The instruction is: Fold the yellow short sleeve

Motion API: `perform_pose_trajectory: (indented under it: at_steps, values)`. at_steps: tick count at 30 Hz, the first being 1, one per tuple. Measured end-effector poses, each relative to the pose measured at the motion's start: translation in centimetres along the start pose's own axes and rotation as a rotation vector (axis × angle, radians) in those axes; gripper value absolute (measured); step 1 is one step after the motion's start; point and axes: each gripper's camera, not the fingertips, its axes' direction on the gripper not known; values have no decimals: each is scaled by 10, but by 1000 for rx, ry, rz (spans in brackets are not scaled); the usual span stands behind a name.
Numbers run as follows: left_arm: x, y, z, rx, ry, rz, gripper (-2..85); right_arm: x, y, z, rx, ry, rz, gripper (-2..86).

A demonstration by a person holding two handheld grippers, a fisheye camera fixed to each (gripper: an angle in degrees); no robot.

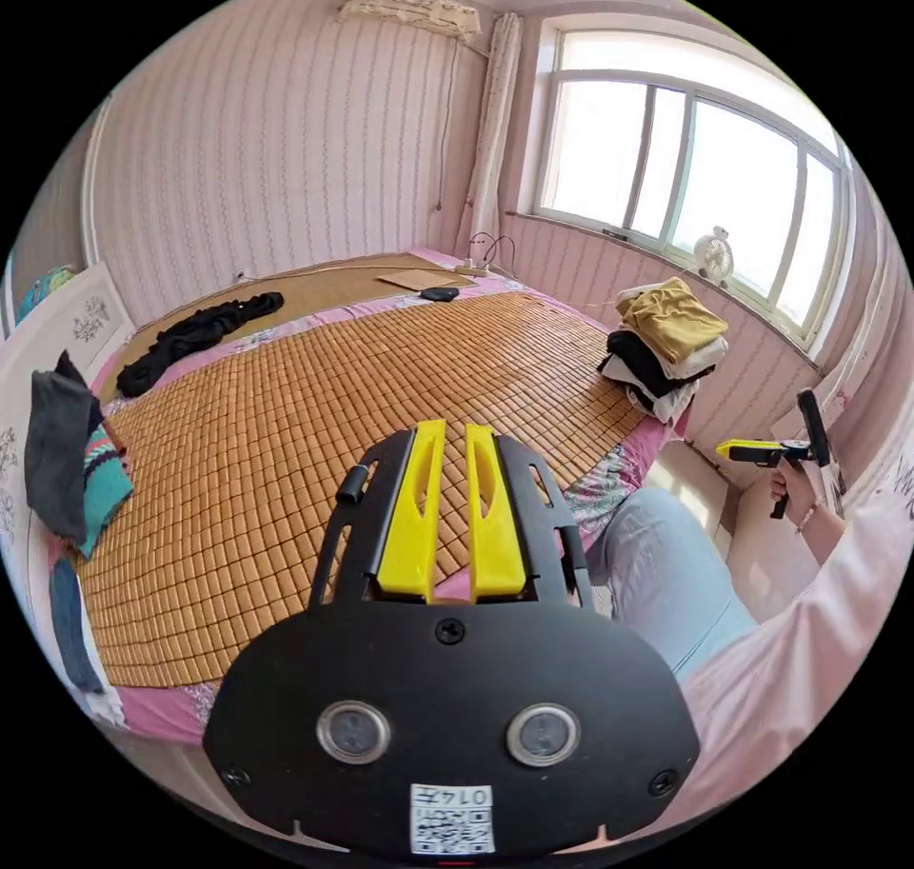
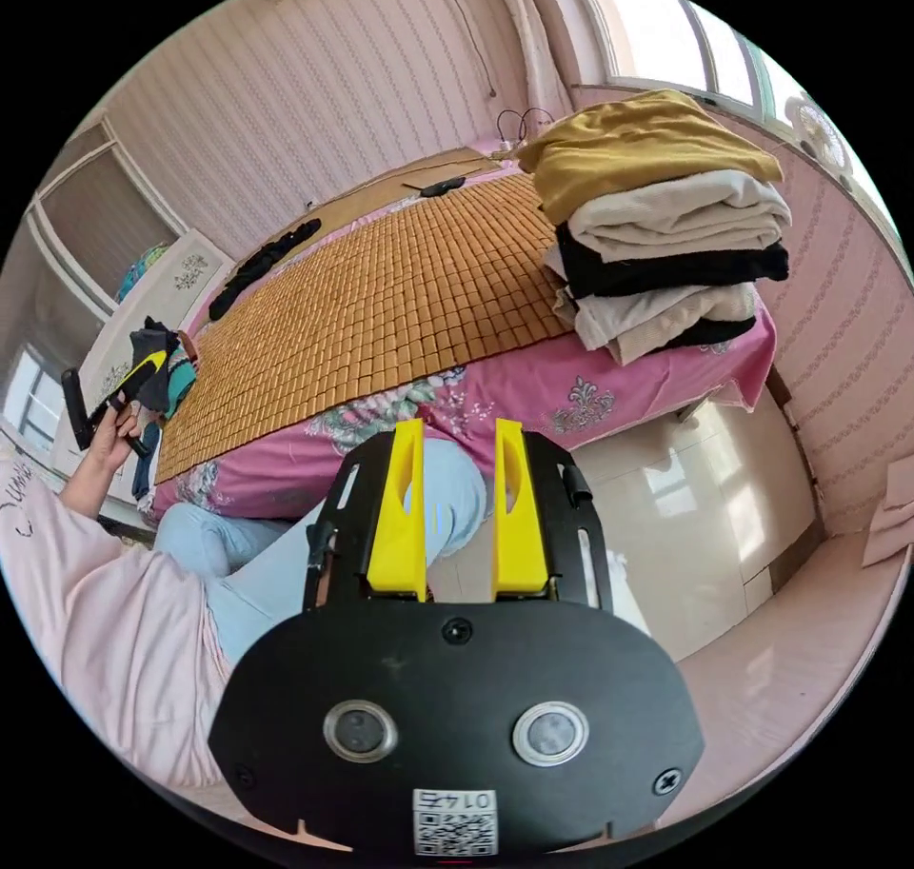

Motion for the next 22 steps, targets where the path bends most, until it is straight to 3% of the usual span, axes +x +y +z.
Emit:
perform_pose_trajectory:
  at_steps: [8,12,19,22]
  values:
    - [-107,157,-150,121,-333,-317,51,-263,-93,46,-65,-250,-619,133]
    - [-163,260,-212,93,-517,-494,60,-425,-121,68,-137,-340,-971,135]
    - [-257,391,-257,64,-613,-787,76,-694,-136,117,-307,-499,-1351,157]
    - [-301,416,-259,66,-629,-827,82,-801,-131,153,-449,-429,-1512,193]
